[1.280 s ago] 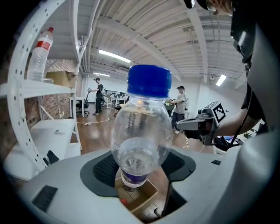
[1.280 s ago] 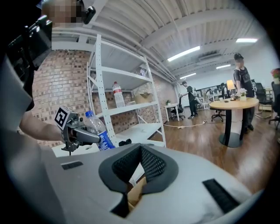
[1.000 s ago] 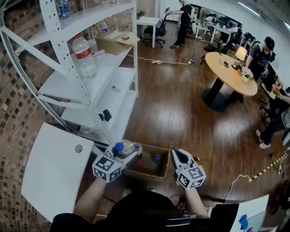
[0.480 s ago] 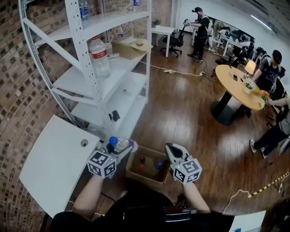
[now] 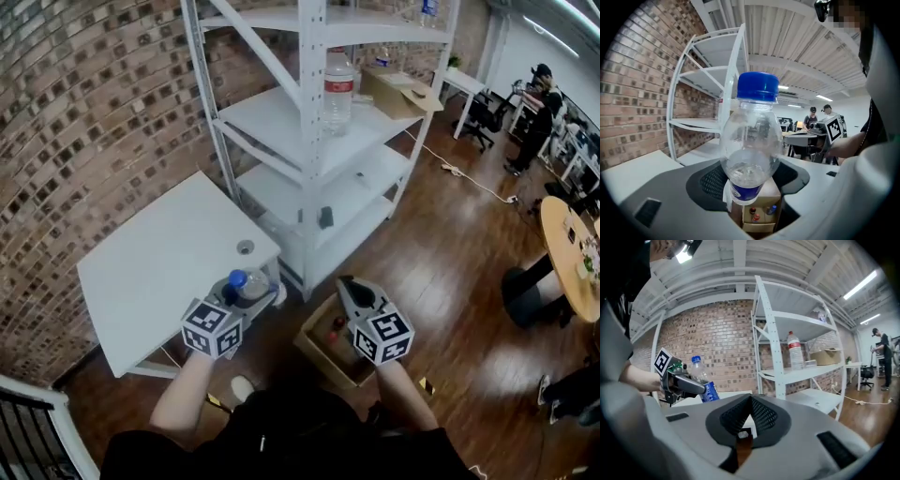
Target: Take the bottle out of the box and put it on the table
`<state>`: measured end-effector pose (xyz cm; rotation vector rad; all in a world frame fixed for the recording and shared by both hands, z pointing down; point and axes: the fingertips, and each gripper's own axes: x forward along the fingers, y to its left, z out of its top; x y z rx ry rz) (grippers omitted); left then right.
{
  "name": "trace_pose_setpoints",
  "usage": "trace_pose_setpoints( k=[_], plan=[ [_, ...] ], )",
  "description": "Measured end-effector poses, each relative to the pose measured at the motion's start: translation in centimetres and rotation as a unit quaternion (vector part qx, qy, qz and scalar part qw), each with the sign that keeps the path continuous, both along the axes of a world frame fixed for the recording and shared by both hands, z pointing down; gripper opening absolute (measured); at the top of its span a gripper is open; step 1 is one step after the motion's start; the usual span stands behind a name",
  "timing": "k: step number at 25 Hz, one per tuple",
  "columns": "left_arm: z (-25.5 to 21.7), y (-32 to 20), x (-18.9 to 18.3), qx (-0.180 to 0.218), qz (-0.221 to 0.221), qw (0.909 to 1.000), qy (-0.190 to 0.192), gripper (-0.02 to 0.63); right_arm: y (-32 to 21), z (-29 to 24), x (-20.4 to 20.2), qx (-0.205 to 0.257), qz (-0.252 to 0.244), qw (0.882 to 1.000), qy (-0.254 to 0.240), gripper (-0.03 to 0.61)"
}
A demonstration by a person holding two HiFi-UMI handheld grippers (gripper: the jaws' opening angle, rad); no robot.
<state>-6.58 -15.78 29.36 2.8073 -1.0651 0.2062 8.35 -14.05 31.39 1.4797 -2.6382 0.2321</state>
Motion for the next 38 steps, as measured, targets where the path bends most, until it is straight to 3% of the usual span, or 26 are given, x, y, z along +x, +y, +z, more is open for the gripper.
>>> trace_pose_setpoints(
  k=[5,16,23,30,38],
  plan=[
    [0.0,-1.3,-8.3,-0.001,-0.078,0.9969,0.01,0.285,-2.5,-0.6,-8.3,0.008,-0.072,0.997,-0.005,0.005],
    [0.1,-4.8,-26.1,0.006,-0.163,0.9865,0.013,0.284,-8.1,-1.0,-26.6,0.005,-0.165,0.986,-0.009,0.005],
    [0.1,-5.4,-39.6,0.007,-0.232,0.9725,0.021,0.285,-10.5,-0.2,-39.9,-0.01,-0.231,0.973,-0.006,0.005],
    [1.3,-3.9,-51.5,0.001,-0.319,0.9475,0.019,0.285,-10.9,0.7,-51.2,-0.024,-0.295,0.955,-0.004,0.005],
    [3.2,-0.3,-61.1,-0.017,-0.425,0.9046,0.019,0.285,-9.2,2.1,-61.6,-0.042,-0.391,0.919,0.008,0.005]
  ],
)
